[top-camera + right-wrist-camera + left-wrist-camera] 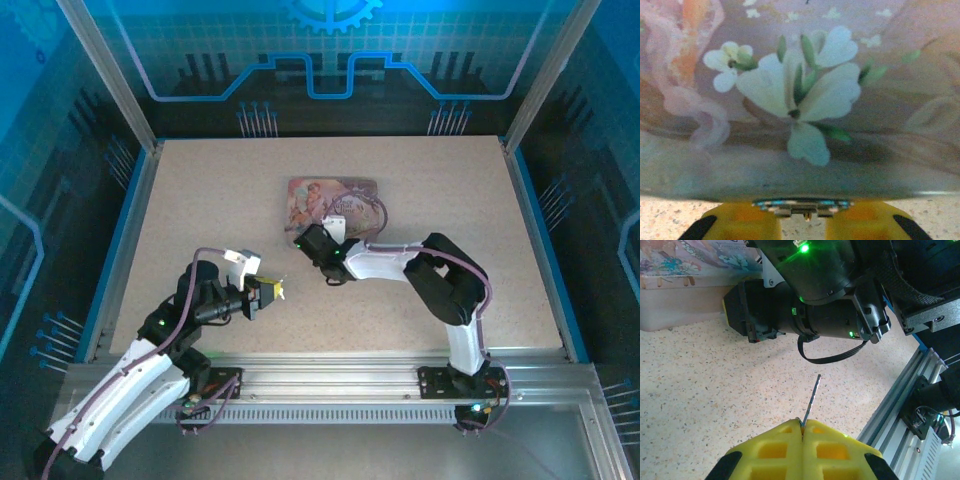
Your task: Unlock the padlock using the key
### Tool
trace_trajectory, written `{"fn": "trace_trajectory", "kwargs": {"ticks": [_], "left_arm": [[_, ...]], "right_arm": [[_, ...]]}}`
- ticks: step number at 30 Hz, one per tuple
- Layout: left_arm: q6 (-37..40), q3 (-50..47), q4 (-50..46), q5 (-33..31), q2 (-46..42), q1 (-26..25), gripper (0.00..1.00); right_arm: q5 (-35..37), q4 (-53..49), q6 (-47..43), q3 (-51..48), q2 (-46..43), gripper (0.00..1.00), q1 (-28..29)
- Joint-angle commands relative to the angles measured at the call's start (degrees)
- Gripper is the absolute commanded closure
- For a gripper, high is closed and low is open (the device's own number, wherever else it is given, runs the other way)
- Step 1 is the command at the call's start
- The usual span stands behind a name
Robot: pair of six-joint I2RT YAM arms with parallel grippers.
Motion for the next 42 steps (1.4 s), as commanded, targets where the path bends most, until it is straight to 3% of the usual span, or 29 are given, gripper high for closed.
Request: {"fn": "trace_trajectory", "kwargs": {"ticks": [1,8,15,25,37,42], "left_arm": [[0.9,-1.7,2.7,1.3,1.2,0.2,1.00],[4.8,-2.7,9.6,-0.5,7.7,-1.5,1.00],[8.2,-2.7,23.1,-1.5,19.0,-4.4,1.00],[6.3,-2.0,46.6,-0.6,40.4,-4.5,1.00],[6.7,-3.4,70.5,-1.6,56.9,-4.2,1.00],[5.2,-4.7,78.8,0.2,62.0,-1.6,1.00]], "right_arm": [[-4.8,-0.6,-1.9,-0.6,-3.5,0.86,-1.3],[-17.4,-4.1,-3.8,0.5,-7.2,0.93,-4.2],[-30.9,-4.4,-3.6,1.4,-8.7,0.94,-7.9],[-40.9,-4.5,-3.4,1.5,-11.9,0.96,-11.6],[-51.3,-0.4,-1.0,-1.9,-14.3,0.97,-15.6],[-52.9,-0.4,-1.3,-2.1,-14.9,0.98,-16.5]]}}
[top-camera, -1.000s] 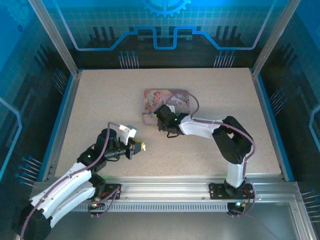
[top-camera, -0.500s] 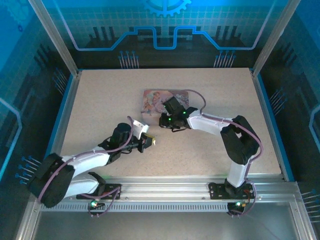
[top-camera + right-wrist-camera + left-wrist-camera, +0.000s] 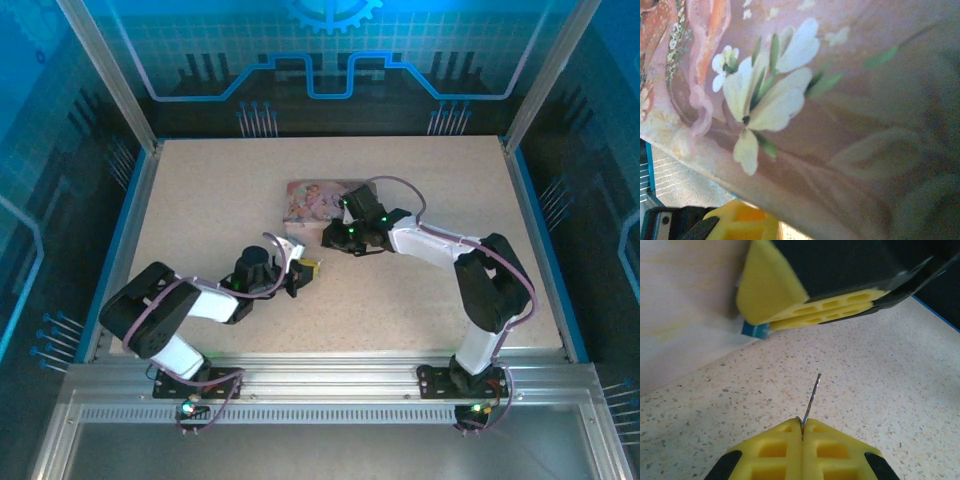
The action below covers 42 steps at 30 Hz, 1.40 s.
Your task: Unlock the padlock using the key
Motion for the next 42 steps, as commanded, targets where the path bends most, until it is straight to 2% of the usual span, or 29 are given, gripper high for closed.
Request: {"fn": "trace_trajectory", "kwargs": {"ticks": [1,8,14,29,42], "left_arm": [[-0.7,-0.9,9.5,2.5,2.5,2.2,1.00],[-3.5,-0.4,17.0,7.1,8.5,5.1,1.00],[-6.5,0.5,24.3,8.8,14.8,5.4,1.00],[-5.4,1.7,24.4,10.3,14.4,5.4,1.00],[-4.7,0.6,24.3,6.8,13.0,5.4,1.00]], "right_arm": [[-4.1,2.8,-0.1,-0.1,-2.9,0.98,-0.9],[-6.0,0.9,-2.1,0.9,-3.2,0.99,-1.1],[-7.5,-0.3,-3.0,2.1,-2.8,1.00,-1.1],[-10.3,0.0,-2.0,2.6,-1.6,1.00,-1.2],[-10.7,-0.1,-1.7,2.2,-2.0,1.00,-1.3]]}}
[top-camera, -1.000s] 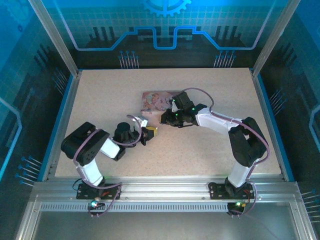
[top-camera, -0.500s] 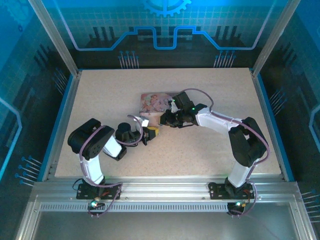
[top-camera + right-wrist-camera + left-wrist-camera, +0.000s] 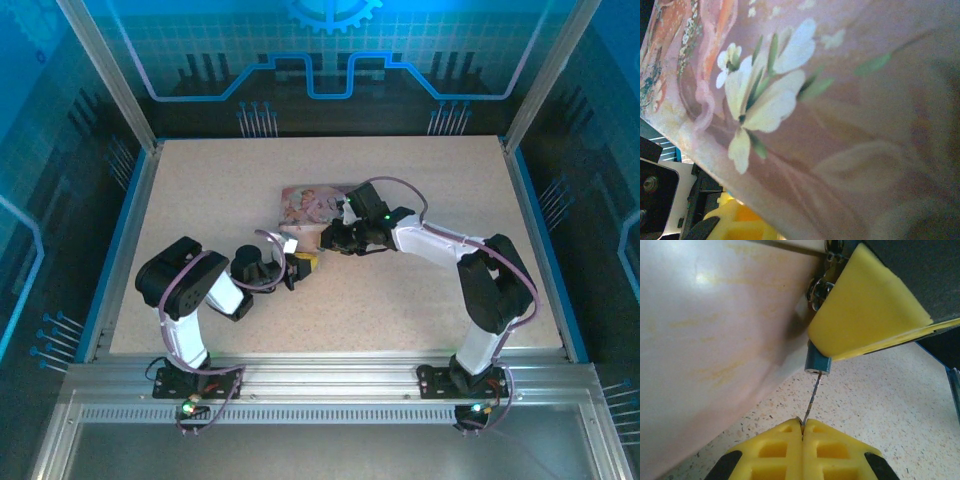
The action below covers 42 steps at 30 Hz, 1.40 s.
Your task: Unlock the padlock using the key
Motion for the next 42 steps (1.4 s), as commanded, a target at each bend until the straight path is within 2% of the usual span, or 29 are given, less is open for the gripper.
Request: {"fn": "trace_trajectory", "kwargs": {"ticks": [1,17,28,34,42], "left_arm": [[1.1,-0.3,2.8,-1.2,-1.8,0.4,1.00],[1.3,0.2,2.8,-1.4,-2.4,-0.4,1.00],[-2.2,1.5,2.8,0.4,-4.6,-0.7,1.00],[-4.7,2.9,2.8,3.8,-4.8,-0.6,1.00],[-3.2,4.2,2.8,0.1,-2.2,-2.1,1.00]], "right_arm": [[-3.3,1.4,-0.2,2.0,-1.4,1.00,-0.5],[-4.9,3.7,1.4,1.3,-0.7,1.00,-0.4],[-2.0,1.6,-1.6,0.3,-0.9,1.00,-0.1],[-1.8,1.3,-2.8,-0.6,-0.9,1.00,-0.1],[-6.1,3.4,-2.0,-1.3,-0.9,1.00,0.3]]}}
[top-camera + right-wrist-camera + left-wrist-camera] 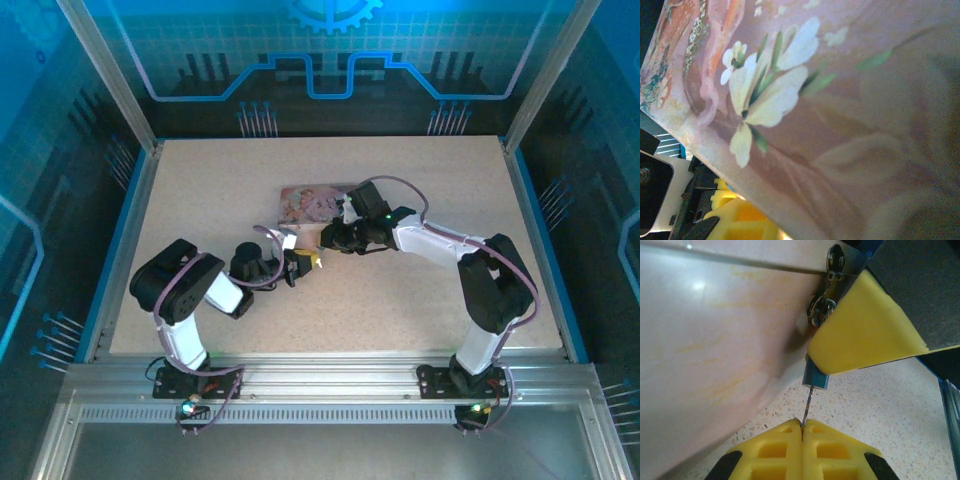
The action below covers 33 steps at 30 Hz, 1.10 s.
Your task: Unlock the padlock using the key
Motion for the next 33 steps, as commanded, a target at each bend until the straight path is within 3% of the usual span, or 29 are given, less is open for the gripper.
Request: {"fn": "trace_trajectory", "kwargs": {"ticks": [1,7,10,20,26,30,33], "left_arm": [[0.5,3.2,5.5,-0.5,0.4,-2.1,1.00],[0.6,3.7,5.5,-3.5,0.7,-3.0,1.00],[1.1,2.6,5.5,-4.6,-1.3,-2.9,1.00],[-2.1,3.8,5.6,3.5,-6.9,-2.6,1.00],[-3.0,2.0,5.5,3.6,-10.6,-2.3,1.00],[-2.2,2.2,5.5,2.3,-8.7,-2.4,1.00],[-1.6,2.2,5.5,0.5,-7.5,-2.8,1.00]], "right_arm": [[-5.2,2.9,-0.6,-1.1,-0.9,1.00,0.7],[-7.8,6.2,1.6,-2.3,-0.7,1.00,0.7],[-5.6,3.1,-0.4,-1.6,-0.9,1.00,0.9],[-4.8,1.5,-3.1,-2.0,1.1,1.00,0.8],[-0.2,-1.9,-6.1,-1.9,0.3,1.00,1.2],[-0.6,-1.4,-5.5,-2.4,0.0,1.00,1.6],[3.0,-3.2,-5.6,-1.8,-0.4,1.00,2.6]]}}
